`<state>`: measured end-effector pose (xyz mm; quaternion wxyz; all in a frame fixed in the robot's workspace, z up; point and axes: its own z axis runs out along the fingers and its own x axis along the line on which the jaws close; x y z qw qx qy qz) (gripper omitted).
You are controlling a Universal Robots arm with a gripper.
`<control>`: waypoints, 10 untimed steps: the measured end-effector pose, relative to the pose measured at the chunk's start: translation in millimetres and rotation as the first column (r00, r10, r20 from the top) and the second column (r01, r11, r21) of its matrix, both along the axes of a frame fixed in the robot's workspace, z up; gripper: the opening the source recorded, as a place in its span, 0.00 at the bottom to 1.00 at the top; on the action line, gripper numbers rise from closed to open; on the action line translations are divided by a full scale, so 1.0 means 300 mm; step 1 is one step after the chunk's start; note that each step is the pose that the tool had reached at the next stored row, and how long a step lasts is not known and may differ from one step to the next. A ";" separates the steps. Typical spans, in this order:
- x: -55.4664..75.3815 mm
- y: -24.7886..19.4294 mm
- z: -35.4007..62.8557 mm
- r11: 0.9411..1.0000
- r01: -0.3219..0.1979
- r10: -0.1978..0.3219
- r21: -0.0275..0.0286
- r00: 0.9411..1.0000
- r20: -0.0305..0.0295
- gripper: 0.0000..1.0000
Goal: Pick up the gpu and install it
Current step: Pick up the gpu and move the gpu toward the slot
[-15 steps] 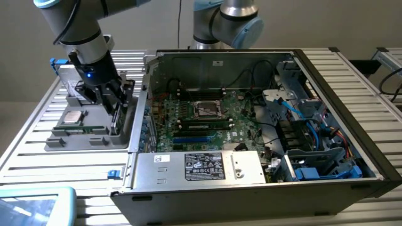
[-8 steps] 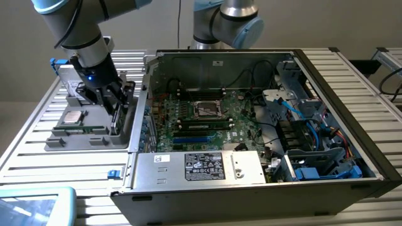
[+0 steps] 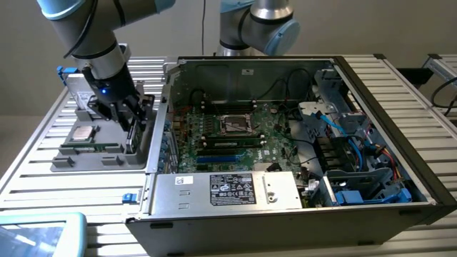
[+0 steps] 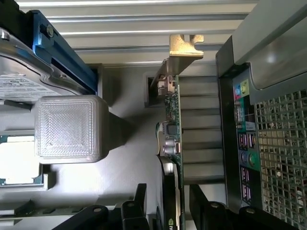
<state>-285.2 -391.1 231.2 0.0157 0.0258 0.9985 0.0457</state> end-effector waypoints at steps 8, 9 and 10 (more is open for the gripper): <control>0.001 0.003 -0.011 1.000 -0.001 0.001 0.005 1.000 -0.001 0.48; 0.001 0.004 -0.011 1.000 -0.001 0.001 0.005 1.000 0.000 0.48; 0.001 0.004 -0.011 1.000 -0.001 0.001 0.006 1.000 0.000 0.48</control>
